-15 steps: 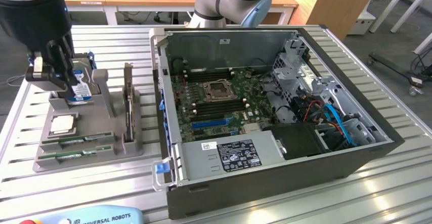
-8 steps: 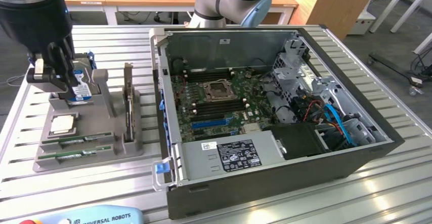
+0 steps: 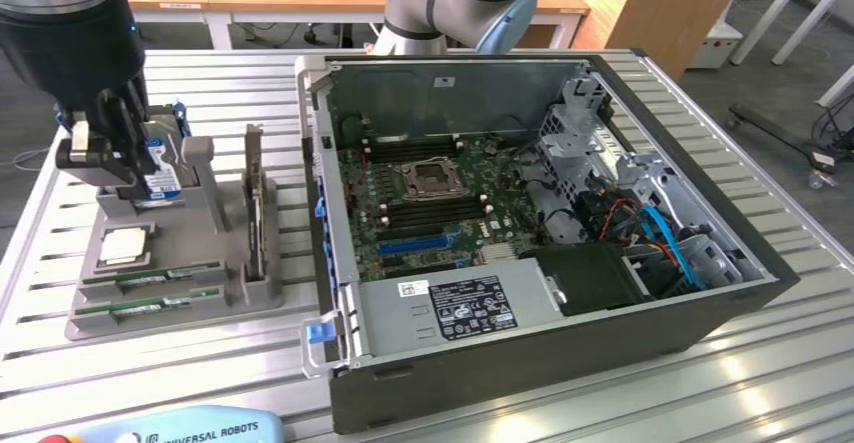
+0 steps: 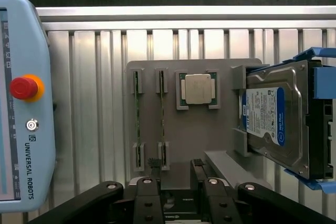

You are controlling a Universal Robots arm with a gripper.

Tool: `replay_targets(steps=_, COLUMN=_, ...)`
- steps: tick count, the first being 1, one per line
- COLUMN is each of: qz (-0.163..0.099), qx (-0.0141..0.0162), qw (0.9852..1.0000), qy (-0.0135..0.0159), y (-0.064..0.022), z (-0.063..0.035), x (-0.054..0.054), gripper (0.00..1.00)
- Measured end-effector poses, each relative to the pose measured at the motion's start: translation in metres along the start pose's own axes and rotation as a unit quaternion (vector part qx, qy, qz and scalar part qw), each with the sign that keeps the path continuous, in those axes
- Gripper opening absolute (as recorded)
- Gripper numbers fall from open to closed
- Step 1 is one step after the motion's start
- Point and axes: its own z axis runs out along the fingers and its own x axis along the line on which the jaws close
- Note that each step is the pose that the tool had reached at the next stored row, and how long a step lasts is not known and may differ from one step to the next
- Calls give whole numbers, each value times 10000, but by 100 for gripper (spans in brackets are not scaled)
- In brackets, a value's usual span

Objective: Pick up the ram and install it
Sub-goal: 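Pick up the ram and move it above insertion slot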

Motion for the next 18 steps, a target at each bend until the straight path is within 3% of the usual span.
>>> replay_targets(steps=18, qz=0, qx=0, qw=10000, qy=0, y=-3, z=66, x=2, gripper=36)
